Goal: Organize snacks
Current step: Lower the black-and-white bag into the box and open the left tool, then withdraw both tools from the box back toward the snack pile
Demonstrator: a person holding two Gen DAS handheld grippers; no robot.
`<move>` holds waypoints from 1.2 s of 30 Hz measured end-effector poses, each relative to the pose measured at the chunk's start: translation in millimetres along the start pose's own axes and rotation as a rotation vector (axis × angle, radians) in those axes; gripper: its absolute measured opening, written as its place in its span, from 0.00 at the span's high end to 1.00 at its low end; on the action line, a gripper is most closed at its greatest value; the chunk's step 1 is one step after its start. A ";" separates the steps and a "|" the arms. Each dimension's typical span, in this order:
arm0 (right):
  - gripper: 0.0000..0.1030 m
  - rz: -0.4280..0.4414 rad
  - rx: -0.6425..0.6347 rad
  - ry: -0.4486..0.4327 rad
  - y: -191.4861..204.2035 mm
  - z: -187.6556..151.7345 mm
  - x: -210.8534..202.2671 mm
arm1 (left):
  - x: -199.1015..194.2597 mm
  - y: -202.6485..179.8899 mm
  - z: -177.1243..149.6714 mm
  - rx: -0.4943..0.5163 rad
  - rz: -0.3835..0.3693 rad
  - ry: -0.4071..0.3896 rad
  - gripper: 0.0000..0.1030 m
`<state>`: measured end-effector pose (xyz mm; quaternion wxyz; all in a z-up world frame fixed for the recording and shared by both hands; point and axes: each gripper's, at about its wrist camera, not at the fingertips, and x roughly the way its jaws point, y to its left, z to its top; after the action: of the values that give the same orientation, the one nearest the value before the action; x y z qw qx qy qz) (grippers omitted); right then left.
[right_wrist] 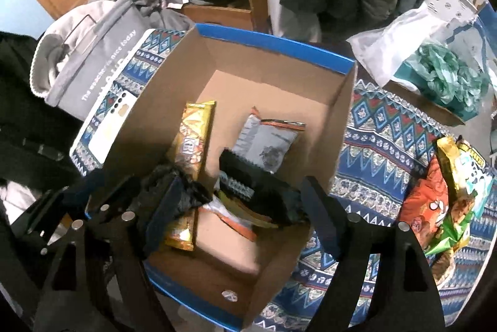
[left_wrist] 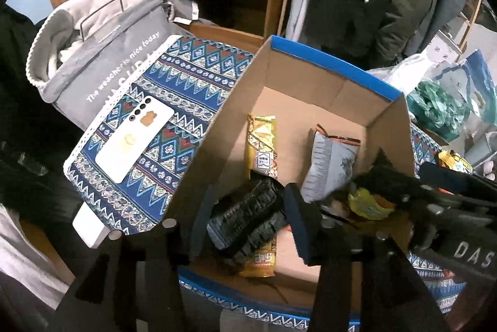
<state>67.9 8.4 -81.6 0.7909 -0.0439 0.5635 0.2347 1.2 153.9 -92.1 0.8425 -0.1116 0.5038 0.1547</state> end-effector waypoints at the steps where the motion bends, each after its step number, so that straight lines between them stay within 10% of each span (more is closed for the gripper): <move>1: 0.22 -0.001 0.007 -0.002 -2.3 0.3 -1.0 | -0.2 0.8 0.6 -0.007 -0.001 0.003 0.52; 12: 0.22 -0.013 0.090 -0.058 -31.9 -1.9 -23.8 | -22.3 -13.0 3.5 0.017 -0.014 -0.053 0.32; 36: 0.22 -0.076 0.154 -0.135 -94.5 -34.5 -73.8 | -60.9 -78.4 -6.0 0.172 -0.099 -0.126 0.25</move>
<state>58.8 -110.5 -45.1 0.8364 0.0117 0.5232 0.1628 -1.5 70.2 -38.6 0.8855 -0.0540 0.4552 0.0758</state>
